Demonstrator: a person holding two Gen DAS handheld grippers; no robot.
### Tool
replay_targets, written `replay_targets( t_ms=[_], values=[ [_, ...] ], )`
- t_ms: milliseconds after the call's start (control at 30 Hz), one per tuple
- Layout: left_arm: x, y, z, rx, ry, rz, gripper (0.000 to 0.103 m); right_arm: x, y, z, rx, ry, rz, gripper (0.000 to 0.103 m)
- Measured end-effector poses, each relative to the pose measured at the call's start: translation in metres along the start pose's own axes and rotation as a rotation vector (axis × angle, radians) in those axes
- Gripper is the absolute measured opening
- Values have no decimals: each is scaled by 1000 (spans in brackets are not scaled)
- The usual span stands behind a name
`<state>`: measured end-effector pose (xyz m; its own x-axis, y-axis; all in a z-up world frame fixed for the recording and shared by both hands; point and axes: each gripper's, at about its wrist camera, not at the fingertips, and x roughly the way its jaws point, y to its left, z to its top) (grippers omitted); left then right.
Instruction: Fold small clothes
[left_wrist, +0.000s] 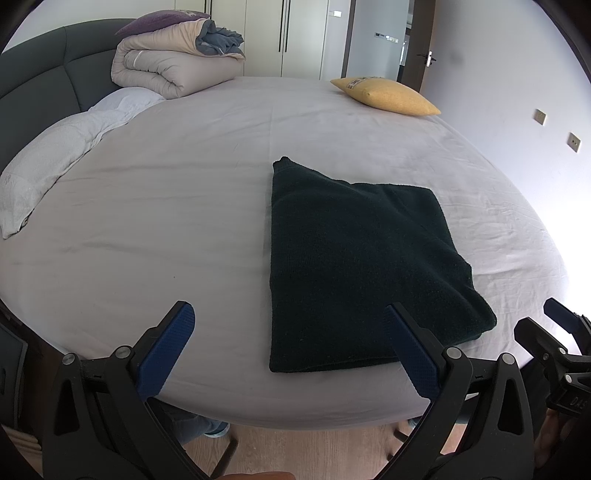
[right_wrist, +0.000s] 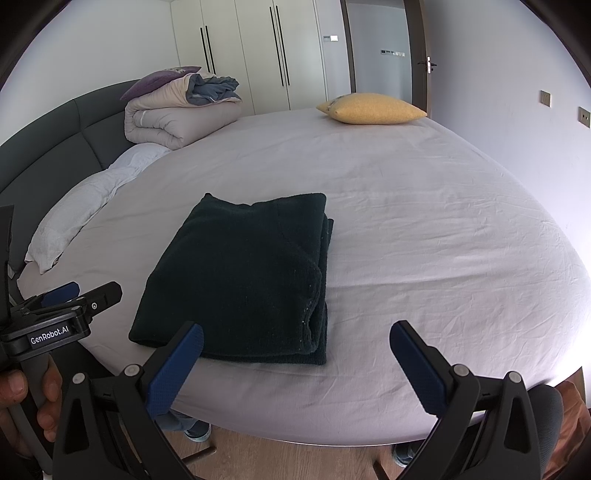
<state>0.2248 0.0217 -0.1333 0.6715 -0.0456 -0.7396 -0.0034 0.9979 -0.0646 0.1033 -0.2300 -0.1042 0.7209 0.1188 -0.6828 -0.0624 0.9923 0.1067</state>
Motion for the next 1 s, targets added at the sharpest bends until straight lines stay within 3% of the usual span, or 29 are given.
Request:
replay_targets(
  t_ms=[1000],
  values=[
    [3, 4, -3, -28, 3, 13, 103, 1, 0, -6, 24, 12, 12, 103]
  ],
)
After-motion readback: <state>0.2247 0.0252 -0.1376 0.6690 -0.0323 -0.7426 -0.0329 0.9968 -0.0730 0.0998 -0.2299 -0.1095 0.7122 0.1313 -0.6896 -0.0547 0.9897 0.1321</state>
